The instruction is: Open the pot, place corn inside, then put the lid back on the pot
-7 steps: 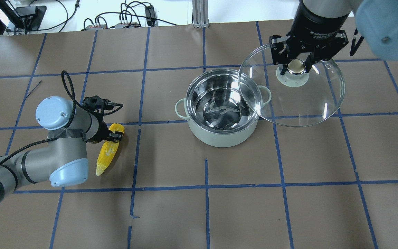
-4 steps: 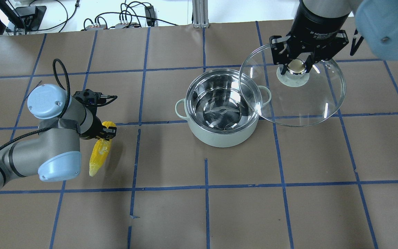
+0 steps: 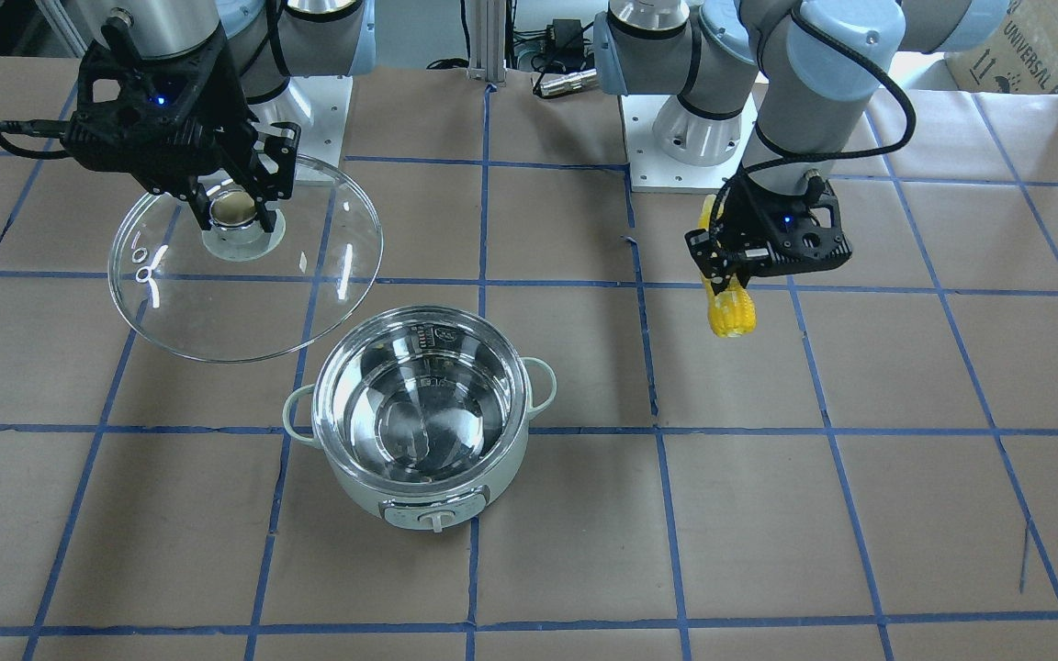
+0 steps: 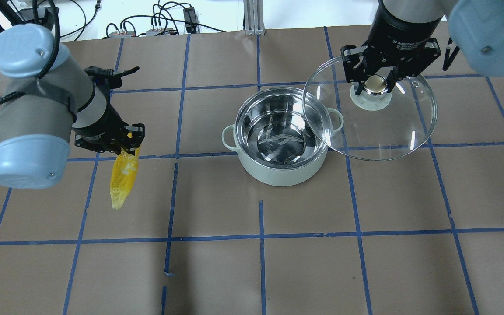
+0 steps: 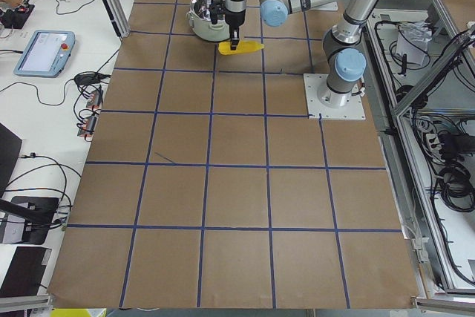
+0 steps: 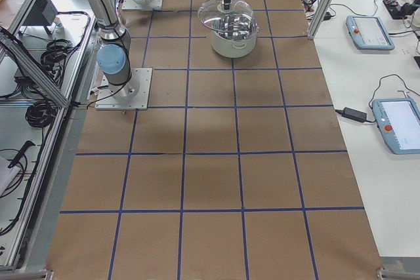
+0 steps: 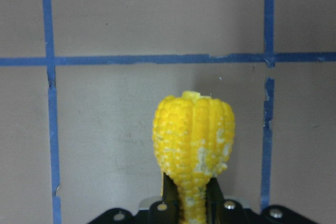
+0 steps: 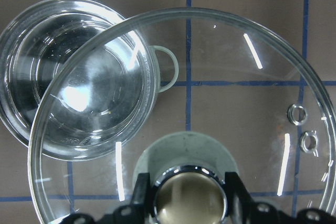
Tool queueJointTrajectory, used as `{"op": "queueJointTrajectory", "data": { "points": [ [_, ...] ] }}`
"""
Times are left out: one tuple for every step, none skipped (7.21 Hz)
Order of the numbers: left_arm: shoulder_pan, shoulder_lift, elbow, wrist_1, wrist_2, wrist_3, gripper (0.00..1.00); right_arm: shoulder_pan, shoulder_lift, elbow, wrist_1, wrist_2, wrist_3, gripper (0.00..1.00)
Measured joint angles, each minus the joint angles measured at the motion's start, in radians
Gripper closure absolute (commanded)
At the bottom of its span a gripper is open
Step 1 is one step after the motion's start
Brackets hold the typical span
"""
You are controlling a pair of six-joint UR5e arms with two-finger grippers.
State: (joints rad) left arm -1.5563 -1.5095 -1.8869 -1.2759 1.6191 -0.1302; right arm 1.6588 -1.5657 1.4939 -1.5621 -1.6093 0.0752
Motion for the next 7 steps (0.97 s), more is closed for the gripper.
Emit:
{"op": "queueJointTrajectory", "data": {
  "points": [
    [-0.065,-0.021,0.058,-0.040,-0.001,-0.103,0.99,0.000,0.001,0.000,-0.001,0.000,0.000,0.62],
    [-0.130,-0.056,0.105,-0.057,-0.001,-0.199,0.99,0.000,0.001,0.000,-0.001,0.000,0.000,0.62],
    [-0.192,-0.101,0.152,-0.061,-0.002,-0.281,0.99,0.000,0.001,0.000,-0.001,0.000,0.000,0.64],
    [-0.248,-0.153,0.207,-0.059,-0.006,-0.360,0.99,-0.001,0.001,-0.001,-0.001,0.000,0.000,0.65],
    [-0.293,-0.211,0.266,-0.056,-0.013,-0.434,0.99,-0.001,0.001,-0.001,0.000,0.000,0.000,0.65],
    [-0.331,-0.268,0.325,-0.053,-0.028,-0.501,0.99,-0.001,0.000,-0.001,0.000,0.000,0.000,0.65],
    [-0.363,-0.324,0.388,-0.050,-0.053,-0.553,0.99,-0.002,-0.002,0.001,0.001,-0.001,-0.001,0.65]
  ]
}}
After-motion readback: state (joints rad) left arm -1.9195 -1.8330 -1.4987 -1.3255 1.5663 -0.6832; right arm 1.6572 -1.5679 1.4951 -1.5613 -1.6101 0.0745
